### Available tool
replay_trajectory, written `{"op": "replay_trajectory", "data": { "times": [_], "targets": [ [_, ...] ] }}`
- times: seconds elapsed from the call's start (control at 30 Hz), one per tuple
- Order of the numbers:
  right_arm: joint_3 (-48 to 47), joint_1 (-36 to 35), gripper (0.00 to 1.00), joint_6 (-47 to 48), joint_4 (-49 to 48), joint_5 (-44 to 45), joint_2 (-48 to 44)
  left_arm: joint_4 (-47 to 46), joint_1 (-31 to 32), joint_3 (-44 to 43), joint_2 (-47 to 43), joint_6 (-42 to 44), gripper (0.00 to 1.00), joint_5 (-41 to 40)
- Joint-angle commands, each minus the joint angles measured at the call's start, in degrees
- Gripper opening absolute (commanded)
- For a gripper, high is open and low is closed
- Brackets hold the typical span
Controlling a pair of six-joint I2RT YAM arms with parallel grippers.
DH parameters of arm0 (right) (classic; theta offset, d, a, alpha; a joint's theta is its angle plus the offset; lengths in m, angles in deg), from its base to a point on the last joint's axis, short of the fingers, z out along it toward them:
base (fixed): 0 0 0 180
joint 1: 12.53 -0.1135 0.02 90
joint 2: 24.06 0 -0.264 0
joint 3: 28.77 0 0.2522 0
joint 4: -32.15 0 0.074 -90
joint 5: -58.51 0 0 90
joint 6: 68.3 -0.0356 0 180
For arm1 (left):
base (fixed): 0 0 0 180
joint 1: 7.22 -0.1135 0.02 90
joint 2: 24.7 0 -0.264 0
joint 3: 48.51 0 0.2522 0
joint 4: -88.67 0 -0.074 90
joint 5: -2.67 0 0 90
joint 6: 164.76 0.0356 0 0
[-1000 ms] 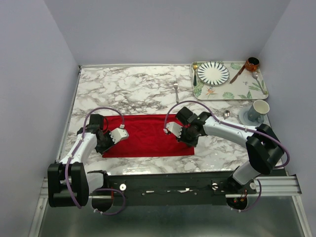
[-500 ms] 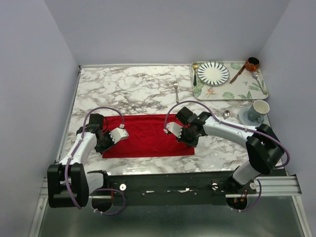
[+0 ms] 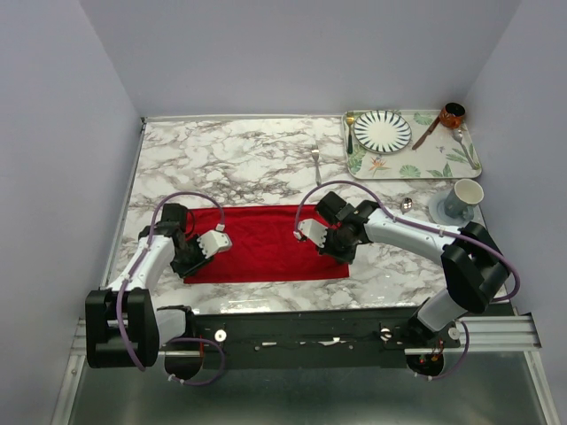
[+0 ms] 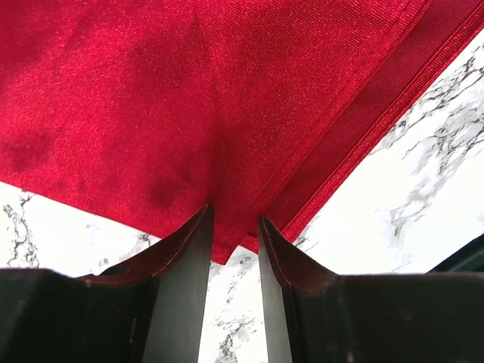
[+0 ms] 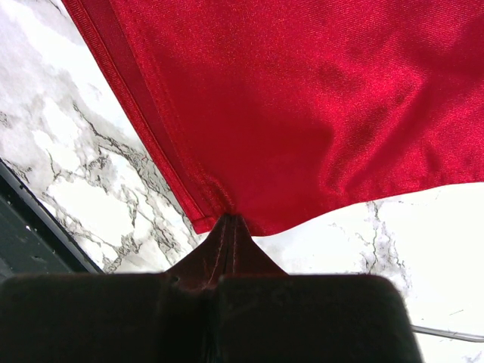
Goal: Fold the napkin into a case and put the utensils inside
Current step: Fold and flatten the napkin at the center of the board.
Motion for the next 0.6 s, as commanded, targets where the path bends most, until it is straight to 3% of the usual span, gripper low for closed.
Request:
{"op": "replay_trajectory", "data": {
  "times": [0.0, 0.13, 0.33, 0.57],
  "targets": [
    [-1.50, -0.16, 0.01, -0.14, 0.97, 0.82, 0.93, -1.92, 0.40, 0.84, 2.03, 1.07, 0.43, -0.69],
    [-1.50, -0.25, 0.01, -0.14, 1.06, 0.82, 1.02, -2.80, 0.84, 1.98, 2.21, 1.51, 0.41, -1.31],
    [-1.68, -0.25, 0.01, -0.14, 1.06, 0.65, 1.46, -2.80, 0.84, 2.34, 1.51, 1.68, 0.24, -1.57],
    [-2.21, -0.16, 0.01, -0.05, 1.32, 0.74, 1.02, 0.45, 0.84, -0.83, -0.07, 0.81, 0.25, -0.25]
  ]
}}
